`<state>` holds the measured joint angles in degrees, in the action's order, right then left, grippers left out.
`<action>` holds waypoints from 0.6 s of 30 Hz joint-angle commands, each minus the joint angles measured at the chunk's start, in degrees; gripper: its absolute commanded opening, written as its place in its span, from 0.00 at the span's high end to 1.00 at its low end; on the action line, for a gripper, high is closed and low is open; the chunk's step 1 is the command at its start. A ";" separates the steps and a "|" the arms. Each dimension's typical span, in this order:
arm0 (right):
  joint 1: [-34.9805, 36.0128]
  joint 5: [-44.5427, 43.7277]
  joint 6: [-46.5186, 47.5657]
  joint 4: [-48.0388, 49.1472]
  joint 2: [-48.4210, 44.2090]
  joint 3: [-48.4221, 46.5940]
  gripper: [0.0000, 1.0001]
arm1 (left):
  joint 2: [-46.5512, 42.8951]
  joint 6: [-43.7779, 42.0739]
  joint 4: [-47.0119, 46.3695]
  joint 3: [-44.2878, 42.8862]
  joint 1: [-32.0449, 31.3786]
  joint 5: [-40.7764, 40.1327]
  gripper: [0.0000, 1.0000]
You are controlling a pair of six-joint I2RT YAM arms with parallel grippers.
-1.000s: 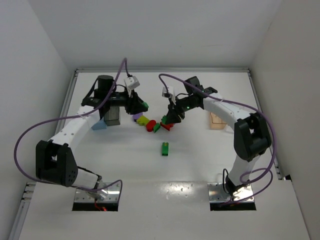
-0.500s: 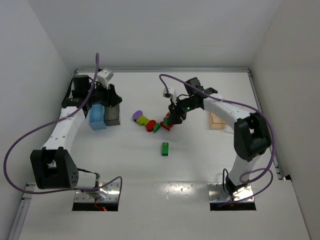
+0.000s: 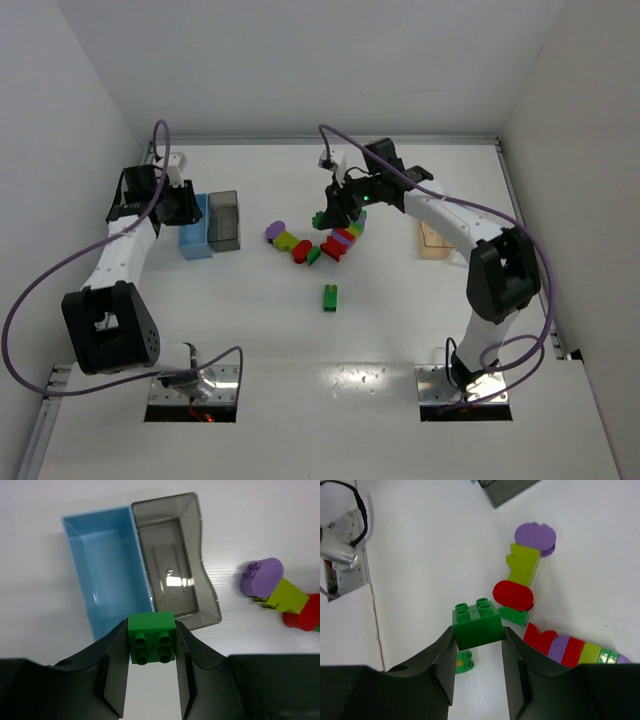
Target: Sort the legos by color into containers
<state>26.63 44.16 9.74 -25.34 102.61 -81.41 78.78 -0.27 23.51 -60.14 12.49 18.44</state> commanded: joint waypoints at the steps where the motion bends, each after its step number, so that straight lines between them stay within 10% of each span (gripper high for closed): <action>1: 1.31 -0.48 -4.11 2.76 0.04 -4.54 1.00 | 2.60 2.99 -0.48 0.02 1.91 -4.11 0.92; 7: 1.93 -1.10 -6.92 3.28 2.33 -8.67 1.00 | 8.05 4.05 -0.48 -1.64 3.59 -4.11 0.89; 18: 4.04 -3.81 -9.65 4.95 5.49 -12.19 1.00 | 10.95 4.05 -0.48 -2.70 4.12 -2.10 0.52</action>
<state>29.63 41.25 1.85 -23.00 107.33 -89.73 90.06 3.03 23.75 -60.27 15.86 14.98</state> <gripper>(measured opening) 0.380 0.469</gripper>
